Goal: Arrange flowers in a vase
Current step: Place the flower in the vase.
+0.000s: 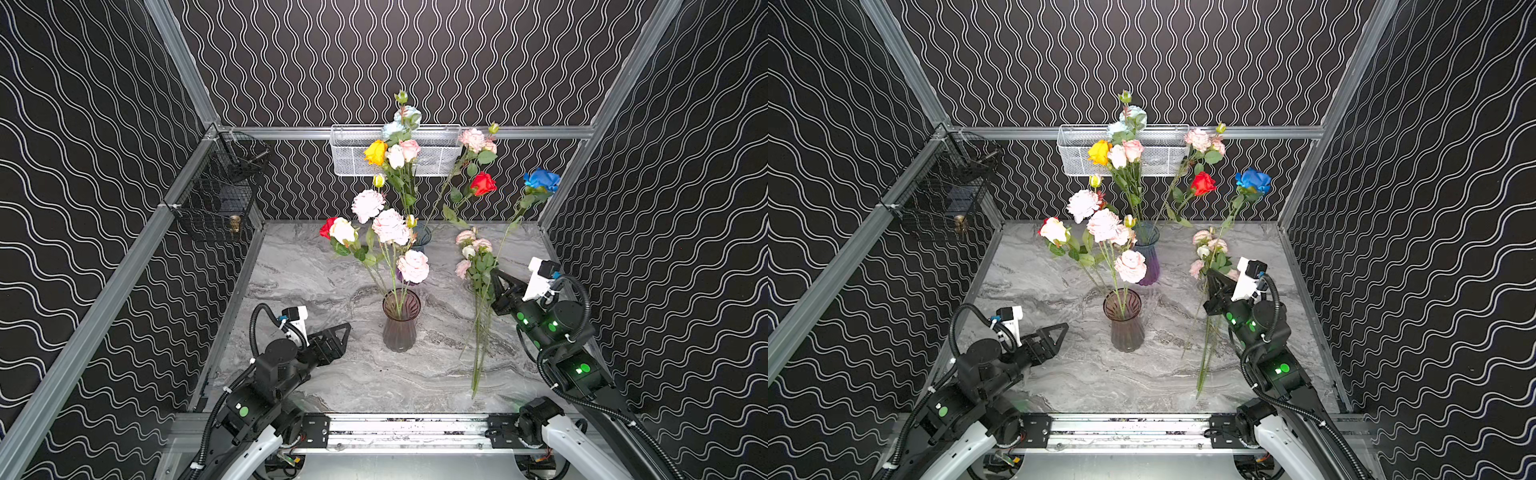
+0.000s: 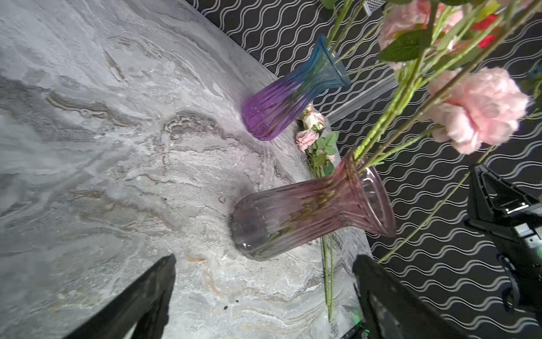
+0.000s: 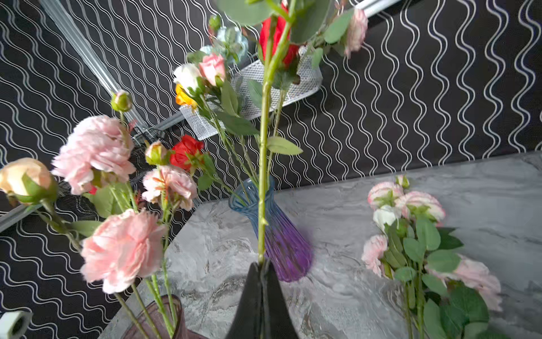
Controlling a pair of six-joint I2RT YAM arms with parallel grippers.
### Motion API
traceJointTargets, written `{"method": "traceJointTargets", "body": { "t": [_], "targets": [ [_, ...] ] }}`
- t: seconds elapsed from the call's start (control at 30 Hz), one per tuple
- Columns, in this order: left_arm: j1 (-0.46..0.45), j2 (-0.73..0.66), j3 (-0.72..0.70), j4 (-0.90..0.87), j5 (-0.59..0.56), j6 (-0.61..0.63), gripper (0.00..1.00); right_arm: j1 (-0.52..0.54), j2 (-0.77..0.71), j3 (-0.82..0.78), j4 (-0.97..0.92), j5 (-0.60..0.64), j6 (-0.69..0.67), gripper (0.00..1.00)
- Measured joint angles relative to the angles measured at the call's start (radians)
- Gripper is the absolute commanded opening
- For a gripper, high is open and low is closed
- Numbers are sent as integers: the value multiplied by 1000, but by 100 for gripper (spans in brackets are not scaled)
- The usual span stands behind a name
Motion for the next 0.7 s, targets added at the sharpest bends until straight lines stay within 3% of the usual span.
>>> {"method": "traceJointTargets", "body": {
  "t": [0.17,0.43,0.7],
  "targets": [
    [0,21,-9,71,52,-17,98,50,36,89,81,-28,-37,0],
    [0,68,11,156,124,-19,98,346,223,266,206,-8,-183,0],
    [0,75,35,183,148,-18,98,487,414,465,304,-7,-308,0]
  ]
}}
